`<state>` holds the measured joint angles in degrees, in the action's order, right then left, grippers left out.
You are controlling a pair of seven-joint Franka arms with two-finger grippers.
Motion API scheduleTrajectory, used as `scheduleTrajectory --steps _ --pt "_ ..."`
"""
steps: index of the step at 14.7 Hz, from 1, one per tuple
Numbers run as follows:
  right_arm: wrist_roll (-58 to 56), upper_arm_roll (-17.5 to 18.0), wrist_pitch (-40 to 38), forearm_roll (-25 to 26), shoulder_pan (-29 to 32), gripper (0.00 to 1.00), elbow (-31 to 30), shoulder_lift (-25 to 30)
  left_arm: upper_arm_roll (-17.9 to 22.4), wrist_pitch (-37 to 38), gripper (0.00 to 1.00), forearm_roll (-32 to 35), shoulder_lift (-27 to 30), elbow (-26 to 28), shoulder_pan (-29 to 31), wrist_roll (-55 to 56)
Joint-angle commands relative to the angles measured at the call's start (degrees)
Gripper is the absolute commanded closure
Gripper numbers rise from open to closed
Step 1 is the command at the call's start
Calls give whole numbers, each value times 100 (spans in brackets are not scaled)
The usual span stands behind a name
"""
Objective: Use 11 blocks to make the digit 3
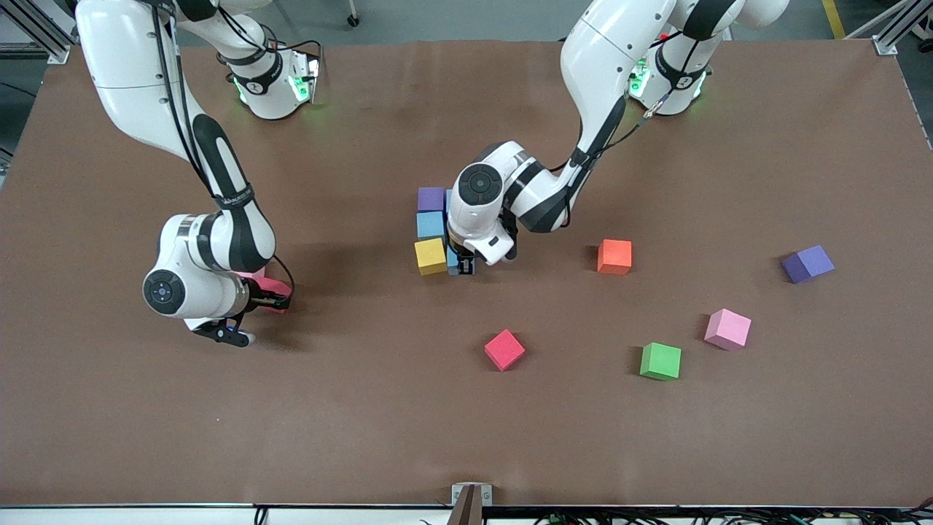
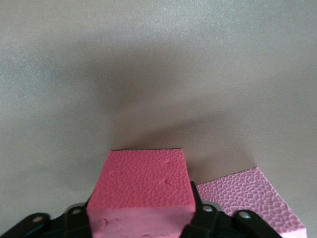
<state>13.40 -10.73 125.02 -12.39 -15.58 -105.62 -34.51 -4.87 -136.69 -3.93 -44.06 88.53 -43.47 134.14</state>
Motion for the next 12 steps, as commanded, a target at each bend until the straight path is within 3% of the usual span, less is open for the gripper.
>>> scheduleTrajectory --steps 1,3,10,12 --pt "49 10 23 -97 -59 69 -214 217 39 -147 76 -46 -279 -240 -74 42" --pt "31 1 14 -62 -85 73 -109 225 39 -147 75 -46 -279 -240 -74 33" --pt "31 1 5 -27 -682 74 647 190 47 -218 69 -55 -323 -345 -74 15" --pt "31 10 14 -27 -937 74 840 147 39 -218 53 -55 -314 -345 -65 -20"
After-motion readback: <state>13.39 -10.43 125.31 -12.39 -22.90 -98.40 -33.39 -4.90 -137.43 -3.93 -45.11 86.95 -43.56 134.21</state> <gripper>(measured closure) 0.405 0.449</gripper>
